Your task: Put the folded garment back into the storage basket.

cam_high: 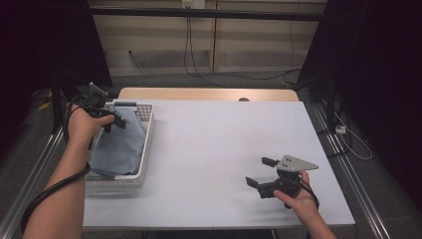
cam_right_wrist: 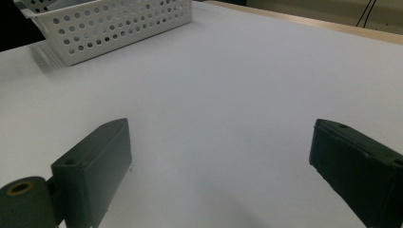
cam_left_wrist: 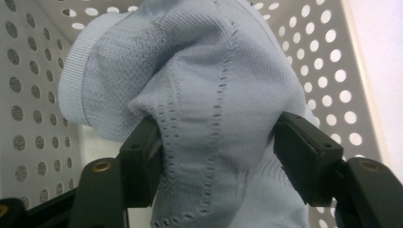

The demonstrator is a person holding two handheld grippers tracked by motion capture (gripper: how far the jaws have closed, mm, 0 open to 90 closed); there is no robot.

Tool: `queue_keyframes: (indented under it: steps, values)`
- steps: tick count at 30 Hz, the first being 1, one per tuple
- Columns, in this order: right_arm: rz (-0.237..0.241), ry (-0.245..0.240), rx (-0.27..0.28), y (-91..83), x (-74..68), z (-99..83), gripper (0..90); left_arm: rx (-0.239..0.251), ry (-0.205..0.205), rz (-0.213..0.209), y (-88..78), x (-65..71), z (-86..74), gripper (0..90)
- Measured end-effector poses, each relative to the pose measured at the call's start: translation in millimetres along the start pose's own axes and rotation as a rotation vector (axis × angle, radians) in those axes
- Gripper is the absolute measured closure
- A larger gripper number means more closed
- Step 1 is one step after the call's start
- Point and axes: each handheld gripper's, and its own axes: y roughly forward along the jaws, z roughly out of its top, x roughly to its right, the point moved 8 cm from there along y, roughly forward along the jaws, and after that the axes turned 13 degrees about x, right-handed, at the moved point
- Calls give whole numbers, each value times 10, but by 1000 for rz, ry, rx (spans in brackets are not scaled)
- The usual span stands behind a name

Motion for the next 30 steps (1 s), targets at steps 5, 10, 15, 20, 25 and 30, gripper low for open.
queue_keyframes:
  steps: [5, 10, 15, 20, 25, 30]
  values:
    - [2, -2, 3, -8, -6, 7, 65, 8, -23, 7, -41, -38, 5, 313]
    - [0, -4, 5, -12, -9, 12, 66, 26, -28, 14, -124, -78, 36, 299]
    - [3, -4, 5, -5, -20, 17, 66, 46, -24, 16, -177, -77, 62, 281]
    - [1, -5, 8, -9, -20, 24, 66, 53, -13, 4, -211, -11, 60, 287]
    - [3, -6, 9, -16, -35, 29, 66, 56, -7, -2, -269, 33, 67, 331]
    - [4, -7, 9, -21, -50, 29, 67, 67, -23, -16, -290, 85, 81, 444]
